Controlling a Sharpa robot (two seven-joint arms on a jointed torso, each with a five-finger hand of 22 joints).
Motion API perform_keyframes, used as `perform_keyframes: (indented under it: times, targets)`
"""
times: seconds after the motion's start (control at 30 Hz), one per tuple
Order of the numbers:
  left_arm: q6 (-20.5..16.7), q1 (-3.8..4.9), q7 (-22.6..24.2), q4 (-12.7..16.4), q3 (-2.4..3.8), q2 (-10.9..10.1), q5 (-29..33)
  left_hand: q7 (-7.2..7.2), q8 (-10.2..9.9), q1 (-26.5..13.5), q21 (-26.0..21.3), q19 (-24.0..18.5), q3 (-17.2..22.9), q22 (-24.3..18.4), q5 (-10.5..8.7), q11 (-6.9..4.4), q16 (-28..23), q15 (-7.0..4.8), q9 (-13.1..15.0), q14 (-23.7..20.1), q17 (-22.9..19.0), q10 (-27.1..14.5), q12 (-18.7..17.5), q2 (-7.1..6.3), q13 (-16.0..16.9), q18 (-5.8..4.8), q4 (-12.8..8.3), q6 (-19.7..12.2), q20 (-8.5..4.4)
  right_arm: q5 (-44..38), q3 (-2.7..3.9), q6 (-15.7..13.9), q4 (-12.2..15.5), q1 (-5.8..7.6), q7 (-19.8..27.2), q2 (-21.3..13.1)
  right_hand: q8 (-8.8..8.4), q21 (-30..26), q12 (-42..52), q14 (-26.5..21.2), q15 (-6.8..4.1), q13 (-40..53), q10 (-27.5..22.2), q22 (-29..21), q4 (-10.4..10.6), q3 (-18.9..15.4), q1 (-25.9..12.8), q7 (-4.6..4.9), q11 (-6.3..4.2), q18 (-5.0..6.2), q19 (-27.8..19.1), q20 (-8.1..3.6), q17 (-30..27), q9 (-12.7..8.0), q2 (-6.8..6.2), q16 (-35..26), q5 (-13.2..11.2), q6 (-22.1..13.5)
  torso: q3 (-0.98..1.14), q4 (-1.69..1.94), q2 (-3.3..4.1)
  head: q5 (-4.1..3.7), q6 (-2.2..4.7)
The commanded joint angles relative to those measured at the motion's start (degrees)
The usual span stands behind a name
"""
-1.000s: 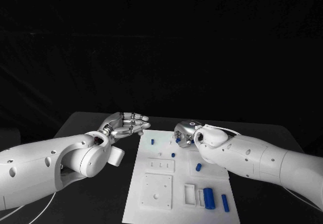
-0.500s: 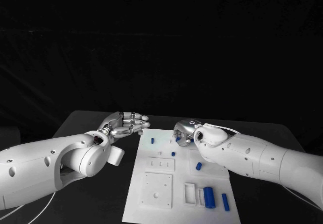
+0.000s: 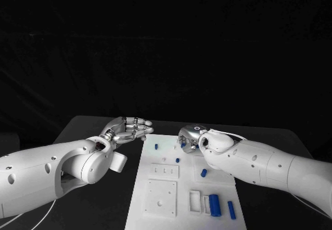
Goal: Assemble the parts on the task board
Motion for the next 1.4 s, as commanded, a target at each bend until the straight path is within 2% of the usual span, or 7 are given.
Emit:
perform_keyframes:
  times: [0.03,0.17,0.23,0.33,0.4,0.8,1.4]
  targets:
    - [0.66,0.07,0.58,-0.1,0.04,0.06,-0.45,0.04,-0.11,-0.45,-0.24,-0.28,-0.02,-0.08,0.25,0.28,-0.3,-0.05,0.1,0.26,-0.07,0.02,-0.39,-0.21,0.11,-0.22,0.04,0.37,-0.71,-0.84,-0.02,-1.51,0.2,-0.07,-0.59,-0.08,0.38,0.44,0.39,0.23,-0.43,1.54,1.87,1.13,-0.05,0.52,0.87,-0.02,-0.18,0.8,0.53,-0.19,0.18,0.2,0.16,0.38,-0.49,0.68,-0.01,-0.01,0.04,0.1,0.45]
    - [0.68,0.07,0.6,-0.14,0.04,0.08,-0.45,0.04,-0.12,-0.43,-0.24,-0.27,-0.01,-0.09,0.26,0.28,-0.32,-0.05,0.11,0.27,-0.08,0.02,-0.4,-0.21,0.12,-0.23,0.03,0.37,-0.73,-0.84,-0.01,-2.97,0.37,-0.07,-0.73,-0.15,0.51,0.75,0.52,0.55,-0.61,1.87,2.24,1.13,-0.04,0.75,0.83,-0.19,-0.37,0.8,0.89,-0.4,0.27,0.3,0.14,0.7,-0.62,1.09,0.02,0.02,0.05,-0.09,0.62]
    - [0.75,0.07,0.59,-0.18,0.04,0.15,-0.45,0.04,-0.13,-0.42,-0.24,-0.27,-0.01,-0.1,0.26,0.28,-0.32,-0.05,0.11,0.28,-0.09,0.02,-0.41,-0.21,0.12,-0.24,0.03,0.37,-0.74,-0.77,0.0,-3.49,0.55,-0.07,-0.83,-0.3,0.55,0.88,0.57,0.67,-0.68,2.0,2.39,1.13,-0.03,0.84,0.79,-0.25,-0.43,0.8,1.03,-0.49,0.3,0.34,0.1,0.81,-0.66,1.24,0.01,0.04,0.05,-0.59,2.32]
    - [0.71,0.07,0.62,-0.4,0.04,0.22,-0.45,0.04,-0.13,-0.41,-0.24,-0.27,0.0,-0.1,0.26,0.28,-0.33,-0.05,0.11,0.29,-0.09,0.02,-0.42,-0.21,0.13,-0.24,0.03,0.37,-0.74,-0.74,0.0,-4.01,0.42,-0.07,-0.94,-0.16,0.59,0.98,0.61,0.8,-0.73,2.1,2.5,1.12,-0.03,0.91,0.78,-0.3,-0.49,0.8,1.15,-0.56,0.32,0.37,0.06,0.91,-0.71,1.37,-0.01,0.03,0.09,-0.98,3.55]
    - [0.72,0.07,0.64,-0.51,0.04,0.22,-0.45,0.05,-0.14,-0.4,-0.24,-0.27,0.01,-0.11,0.26,0.28,-0.34,-0.05,0.12,0.29,-0.1,0.02,-0.43,-0.21,0.14,-0.25,0.03,0.36,-0.75,-0.74,0.01,-4.75,0.66,-0.06,-1.12,-0.23,0.63,1.09,0.63,0.91,-0.79,2.2,2.61,1.12,-0.03,0.99,0.76,-0.35,-0.54,0.8,1.28,-0.63,0.34,0.4,0.04,0.99,-0.75,1.49,0.0,0.01,0.02,-1.17,3.78]
    - [0.65,0.07,0.7,-0.61,0.04,0.15,-0.45,0.06,-0.17,-0.38,-0.25,-0.26,0.02,-0.14,0.26,0.28,-0.39,-0.05,0.14,0.33,-0.14,0.02,-0.49,-0.21,0.17,-0.3,0.03,0.37,-0.8,-0.83,0.22,-9.32,1.37,0.3,-2.19,-0.85,0.7,1.38,0.63,1.19,-0.93,2.52,2.89,1.08,0.06,1.58,0.9,-0.52,-0.69,0.8,1.59,-0.87,0.37,0.49,-0.5,1.19,-0.93,1.88,-0.05,0.07,0.08,-0.93,3.16]
    - [0.64,0.07,0.72,-0.95,0.03,0.44,-0.45,0.1,-0.25,-0.37,-0.26,-0.25,0.04,-0.18,0.25,0.3,-0.45,-0.05,0.16,0.38,-0.19,0.02,-0.58,-0.23,0.22,-0.37,0.03,0.33,-0.86,-0.86,0.6,-10.71,0.92,0.62,-1.91,0.95,0.76,1.63,0.59,1.49,-1.05,2.82,3.19,1.03,0.35,2.38,1.02,-0.66,-0.8,0.8,1.95,-1.05,0.37,0.6,-1.21,1.33,-1.03,2.25,-0.06,0.16,0.13,-0.4,2.48]
